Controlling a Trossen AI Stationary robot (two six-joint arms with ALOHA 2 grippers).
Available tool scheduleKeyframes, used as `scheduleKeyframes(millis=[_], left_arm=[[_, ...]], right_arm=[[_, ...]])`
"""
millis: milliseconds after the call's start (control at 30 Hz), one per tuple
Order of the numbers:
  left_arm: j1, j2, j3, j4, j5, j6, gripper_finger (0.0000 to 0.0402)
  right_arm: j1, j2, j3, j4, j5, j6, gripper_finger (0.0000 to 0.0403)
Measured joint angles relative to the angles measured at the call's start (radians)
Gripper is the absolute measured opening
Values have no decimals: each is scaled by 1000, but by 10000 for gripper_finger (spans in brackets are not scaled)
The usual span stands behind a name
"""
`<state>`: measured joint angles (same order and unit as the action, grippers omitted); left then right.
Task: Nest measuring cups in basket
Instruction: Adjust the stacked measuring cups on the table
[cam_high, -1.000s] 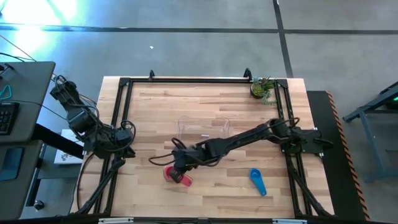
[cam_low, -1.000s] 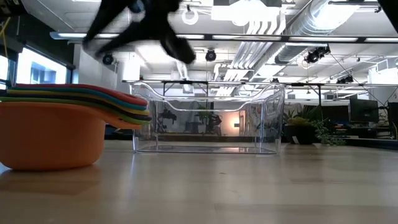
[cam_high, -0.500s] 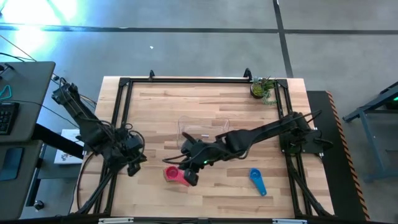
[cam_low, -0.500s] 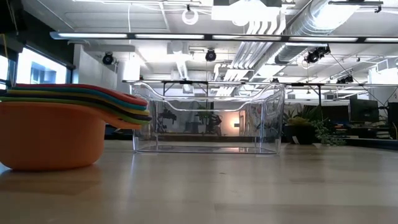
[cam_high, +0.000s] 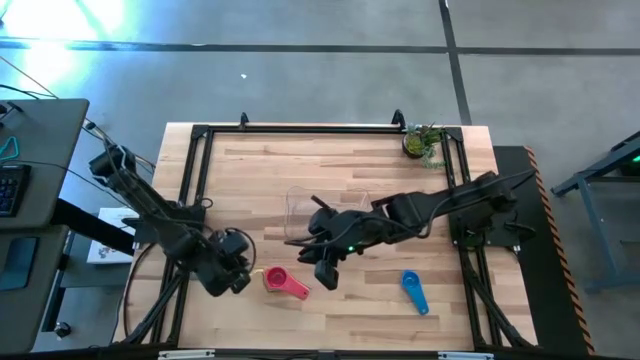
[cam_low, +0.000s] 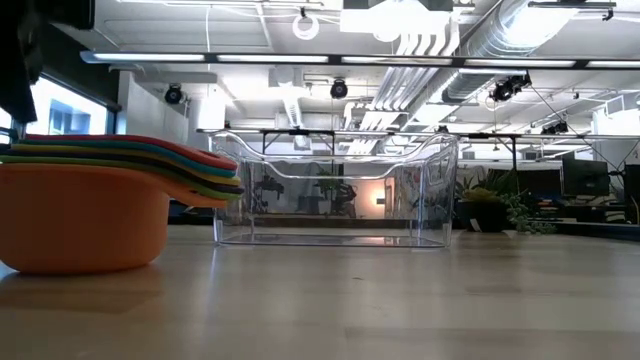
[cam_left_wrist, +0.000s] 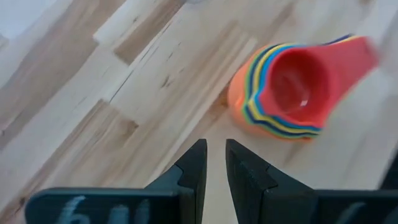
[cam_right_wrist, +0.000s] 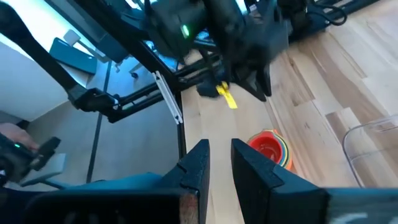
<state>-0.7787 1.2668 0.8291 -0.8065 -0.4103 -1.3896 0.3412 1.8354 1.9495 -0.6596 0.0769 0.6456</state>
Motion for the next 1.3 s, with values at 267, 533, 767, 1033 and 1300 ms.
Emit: scheduleKeyframes(millis=[267, 533, 767, 1033, 1300], left_arm=[[48, 134, 0, 62, 48, -14, 51], [96, 233, 0, 127, 83, -1, 51], [120, 275, 0, 234, 96, 39, 51], [149, 295, 0, 397, 115, 103, 51], [174, 295, 0, 498, 111, 160, 51]], right_arm=[[0, -17, 0, -13, 0, 0, 58], [0, -17, 0, -17, 0, 0, 58], [0, -18, 0, -27, -1, -4, 58], [0, -18, 0, -39, -2, -4, 58], [0, -17, 0, -41, -3, 0, 58]])
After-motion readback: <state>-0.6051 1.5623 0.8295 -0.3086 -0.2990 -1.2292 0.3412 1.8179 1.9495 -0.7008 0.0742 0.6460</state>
